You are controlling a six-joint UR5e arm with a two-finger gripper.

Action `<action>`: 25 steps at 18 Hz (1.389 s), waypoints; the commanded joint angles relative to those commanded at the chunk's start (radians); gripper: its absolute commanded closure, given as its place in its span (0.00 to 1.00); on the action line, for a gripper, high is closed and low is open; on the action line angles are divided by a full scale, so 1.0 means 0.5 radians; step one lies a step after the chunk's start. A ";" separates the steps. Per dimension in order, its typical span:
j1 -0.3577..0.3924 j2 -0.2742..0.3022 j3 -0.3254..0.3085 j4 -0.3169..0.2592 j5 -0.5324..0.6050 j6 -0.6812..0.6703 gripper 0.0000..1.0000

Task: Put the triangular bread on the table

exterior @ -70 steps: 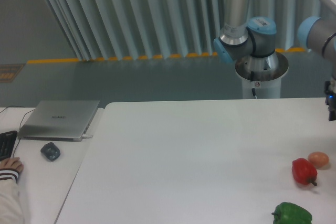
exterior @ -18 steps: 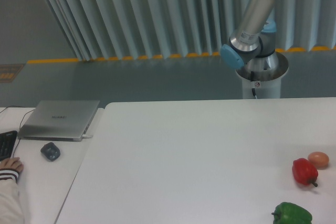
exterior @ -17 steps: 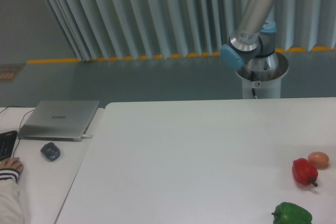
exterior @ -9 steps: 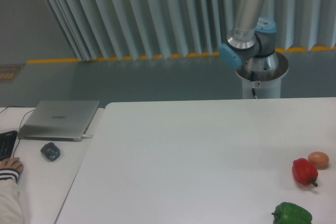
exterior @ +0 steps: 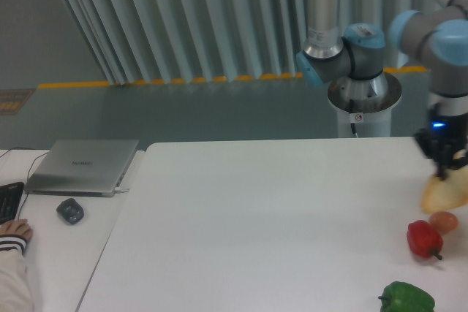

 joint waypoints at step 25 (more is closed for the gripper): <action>-0.305 -0.166 0.166 0.157 0.202 -0.072 0.00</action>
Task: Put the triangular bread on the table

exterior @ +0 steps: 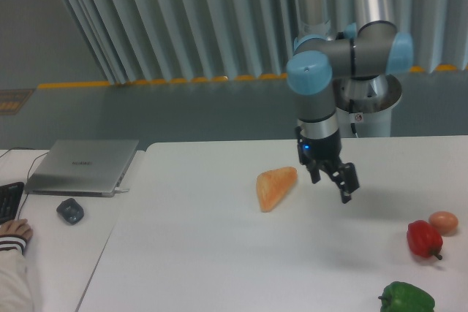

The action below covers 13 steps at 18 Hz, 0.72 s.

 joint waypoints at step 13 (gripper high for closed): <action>0.654 -0.120 0.120 -0.058 -0.156 1.584 0.00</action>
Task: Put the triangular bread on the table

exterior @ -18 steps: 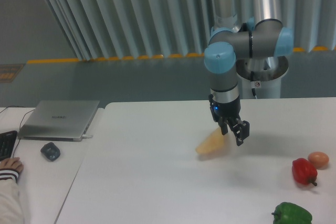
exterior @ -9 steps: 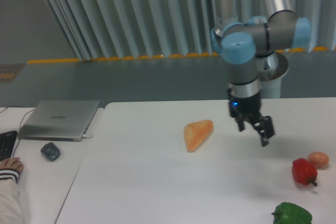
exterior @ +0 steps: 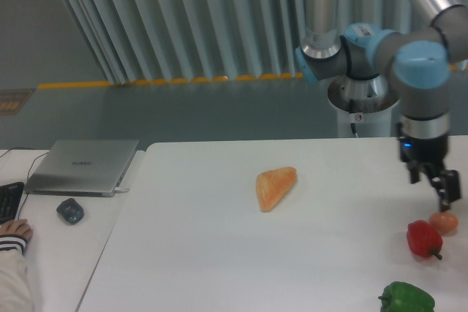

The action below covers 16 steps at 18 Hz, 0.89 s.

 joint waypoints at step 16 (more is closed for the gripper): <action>0.123 0.018 -0.015 -0.089 -0.025 0.427 0.00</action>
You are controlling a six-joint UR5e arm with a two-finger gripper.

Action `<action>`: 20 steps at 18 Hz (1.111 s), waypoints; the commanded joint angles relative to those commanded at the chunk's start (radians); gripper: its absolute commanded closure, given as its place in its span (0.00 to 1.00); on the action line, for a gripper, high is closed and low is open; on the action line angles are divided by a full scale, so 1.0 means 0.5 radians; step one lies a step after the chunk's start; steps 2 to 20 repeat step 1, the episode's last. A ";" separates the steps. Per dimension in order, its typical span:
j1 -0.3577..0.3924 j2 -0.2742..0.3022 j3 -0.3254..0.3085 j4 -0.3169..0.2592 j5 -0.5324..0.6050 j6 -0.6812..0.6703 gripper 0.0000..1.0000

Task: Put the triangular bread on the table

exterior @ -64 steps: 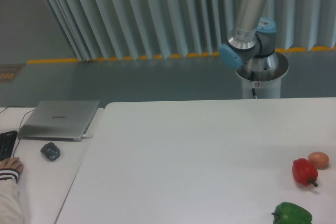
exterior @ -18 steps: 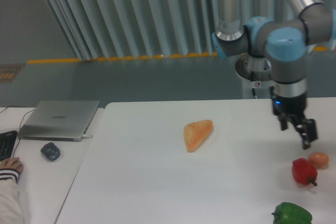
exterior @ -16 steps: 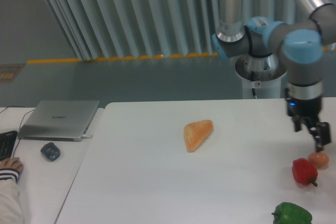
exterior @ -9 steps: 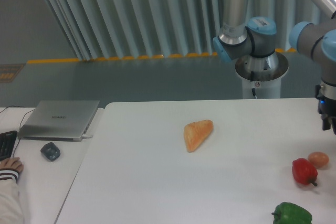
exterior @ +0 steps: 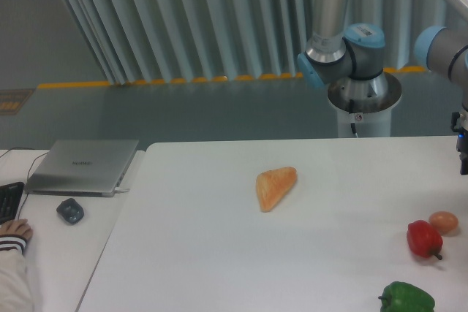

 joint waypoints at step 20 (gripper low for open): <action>0.000 0.000 -0.003 0.000 0.000 0.000 0.00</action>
